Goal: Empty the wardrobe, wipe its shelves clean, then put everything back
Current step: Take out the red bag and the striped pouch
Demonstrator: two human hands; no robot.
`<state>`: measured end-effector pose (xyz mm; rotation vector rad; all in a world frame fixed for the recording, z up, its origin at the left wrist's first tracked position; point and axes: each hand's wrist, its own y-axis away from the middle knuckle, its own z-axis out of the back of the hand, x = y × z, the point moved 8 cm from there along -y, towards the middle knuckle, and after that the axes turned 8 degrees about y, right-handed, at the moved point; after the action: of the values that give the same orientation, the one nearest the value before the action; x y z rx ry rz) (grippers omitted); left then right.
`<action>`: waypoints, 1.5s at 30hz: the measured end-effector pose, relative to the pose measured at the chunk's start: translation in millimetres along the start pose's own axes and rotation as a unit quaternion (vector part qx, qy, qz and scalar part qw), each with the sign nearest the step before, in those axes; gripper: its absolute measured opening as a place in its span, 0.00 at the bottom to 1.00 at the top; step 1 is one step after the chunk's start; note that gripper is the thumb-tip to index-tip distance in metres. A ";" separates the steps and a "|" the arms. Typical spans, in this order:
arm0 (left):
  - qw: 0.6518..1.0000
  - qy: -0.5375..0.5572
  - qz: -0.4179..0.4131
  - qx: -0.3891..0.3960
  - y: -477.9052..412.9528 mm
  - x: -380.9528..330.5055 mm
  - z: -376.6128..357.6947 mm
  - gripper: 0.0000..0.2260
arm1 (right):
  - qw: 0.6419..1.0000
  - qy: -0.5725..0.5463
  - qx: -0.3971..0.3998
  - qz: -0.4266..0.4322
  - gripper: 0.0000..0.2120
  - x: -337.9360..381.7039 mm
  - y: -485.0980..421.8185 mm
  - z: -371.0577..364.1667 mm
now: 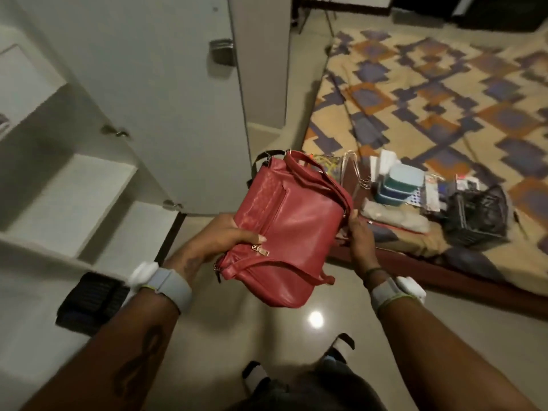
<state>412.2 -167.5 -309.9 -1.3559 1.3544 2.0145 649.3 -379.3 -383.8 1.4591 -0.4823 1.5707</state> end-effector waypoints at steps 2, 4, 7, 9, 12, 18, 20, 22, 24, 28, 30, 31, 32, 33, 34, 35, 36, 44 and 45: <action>1.000 -0.018 -0.010 0.006 -15.8 -15.8 -25.7 0.19 | 1.000 0.006 -0.021 0.009 0.26 -1.9 15.1 30.8; 0.999 -0.033 -0.017 0.014 -35.9 -31.1 -59.5 0.19 | 0.999 0.014 -0.024 0.033 0.25 -11.4 29.7 60.9; 0.999 -0.033 -0.022 0.033 -64.0 -57.3 -137.1 0.17 | 0.999 0.015 0.005 0.040 0.20 -41.4 50.4 104.1; 0.998 -0.028 -0.020 0.048 -77.2 -71.7 -186.7 0.16 | 0.999 0.022 0.037 0.025 0.28 -58.9 59.5 124.3; 0.996 -0.038 -0.006 0.079 -95.5 -84.8 -255.2 0.18 | 0.999 0.018 0.037 0.016 0.39 -73.6 59.6 174.7; 0.989 -0.074 0.012 0.130 -125.0 -110.3 -408.1 0.17 | 0.997 0.083 -0.001 0.005 0.39 -108.8 71.2 328.9; 0.983 -0.083 0.024 0.160 -136.5 -118.3 -472.4 0.16 | 0.994 0.110 -0.020 -0.006 0.37 -126.0 76.3 392.6; 0.979 -0.080 0.035 0.182 -144.0 -122.5 -500.3 0.18 | 0.987 0.159 -0.016 -0.016 0.38 -132.1 77.8 420.7; 0.973 -0.091 0.041 0.207 -155.9 -126.8 -537.3 0.22 | 0.978 0.207 -0.008 -0.024 0.41 -139.9 79.4 451.3; 0.962 -0.127 0.044 0.236 -178.0 -137.8 -598.6 0.23 | 0.966 0.260 0.004 -0.017 0.46 -155.2 72.5 485.5; 0.958 -0.143 0.053 0.243 -190.6 -140.2 -622.8 0.23 | 0.965 0.261 -0.018 -0.024 0.37 -164.9 62.1 498.8; 0.955 -0.150 0.061 0.247 -202.9 -141.6 -639.3 0.24 | 0.963 0.266 -0.045 -0.021 0.30 -171.4 48.6 514.1; 0.956 -0.154 0.065 0.242 -205.3 -140.1 -645.2 0.26 | 0.958 0.276 -0.076 -0.013 0.23 -173.5 44.0 521.8; 0.956 -0.152 0.067 0.243 -212.3 -142.4 -658.1 0.29 | 0.954 0.282 -0.106 -0.011 0.17 -181.9 32.0 536.2; 0.956 -0.150 0.073 0.243 -220.5 -143.0 -670.3 0.31 | 0.950 0.281 -0.132 -0.023 0.14 -189.6 20.5 551.9; 0.955 -0.149 0.081 0.241 -234.3 -143.7 -683.7 0.33 | 0.946 0.280 -0.160 -0.033 0.12 -199.1 3.9 568.8; 0.956 -0.141 0.085 0.243 -249.9 -151.1 -698.6 0.32 | 0.941 0.281 -0.184 -0.044 0.11 -202.7 -17.9 588.7; 0.951 -0.095 0.135 0.261 -328.5 -181.1 -793.1 0.29 | 0.942 0.011 -0.317 -0.108 0.08 -185.5 -123.9 692.3; 0.953 -0.088 0.139 0.253 -340.4 -186.4 -803.7 0.28 | 0.933 -0.067 -0.327 -0.130 0.11 -187.6 -137.8 702.6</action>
<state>1155.8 -654.9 -388.9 -0.7752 1.8875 1.7157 1143.9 -927.0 -440.8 1.0551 -0.7705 0.9654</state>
